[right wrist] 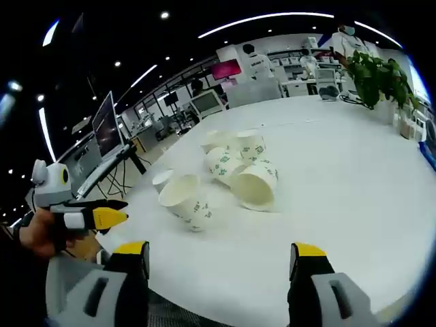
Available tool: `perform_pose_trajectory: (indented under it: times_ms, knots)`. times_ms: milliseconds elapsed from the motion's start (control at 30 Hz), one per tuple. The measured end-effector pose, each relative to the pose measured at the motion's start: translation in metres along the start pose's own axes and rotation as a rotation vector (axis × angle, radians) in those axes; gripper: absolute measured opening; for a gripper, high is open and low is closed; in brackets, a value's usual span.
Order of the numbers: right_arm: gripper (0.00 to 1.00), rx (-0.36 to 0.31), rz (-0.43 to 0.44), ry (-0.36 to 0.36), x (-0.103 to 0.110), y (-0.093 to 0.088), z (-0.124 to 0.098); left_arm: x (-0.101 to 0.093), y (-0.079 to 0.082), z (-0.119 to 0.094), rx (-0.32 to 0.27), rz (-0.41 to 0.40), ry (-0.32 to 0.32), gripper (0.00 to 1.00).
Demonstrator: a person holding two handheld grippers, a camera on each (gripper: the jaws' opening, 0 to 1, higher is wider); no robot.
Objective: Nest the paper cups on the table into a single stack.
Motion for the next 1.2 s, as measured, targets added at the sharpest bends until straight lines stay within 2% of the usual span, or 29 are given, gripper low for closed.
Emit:
perform_pose_trajectory:
  times_ms: [700, 967, 1200]
  knots:
    - [0.86, 0.0, 0.004, -0.011, -0.0011, -0.0001, 0.0001, -0.0026, -0.0005, 0.0009, 0.007, 0.012, 0.001, 0.65]
    - [0.86, -0.001, 0.002, -0.016, -0.0022, 0.0002, 0.0001, -0.0007, 0.0012, 0.0007, 0.0, -0.025, 0.009, 0.64]
    - [0.86, 0.0, -0.002, -0.016, 0.0002, -0.0005, -0.0008, -0.0009, 0.0016, 0.0009, 0.004, -0.023, 0.004, 0.64]
Point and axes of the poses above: the point that each gripper's makers call its tool centre point, and the gripper's own axes: z roughly forward along the fingers, x roughly to its left, y roughly out of its top, the point moved 4 cm from there along -z, roughly backward along the fingers, and after that the axes turned 7 degrees about z, right-handed, at the moved point
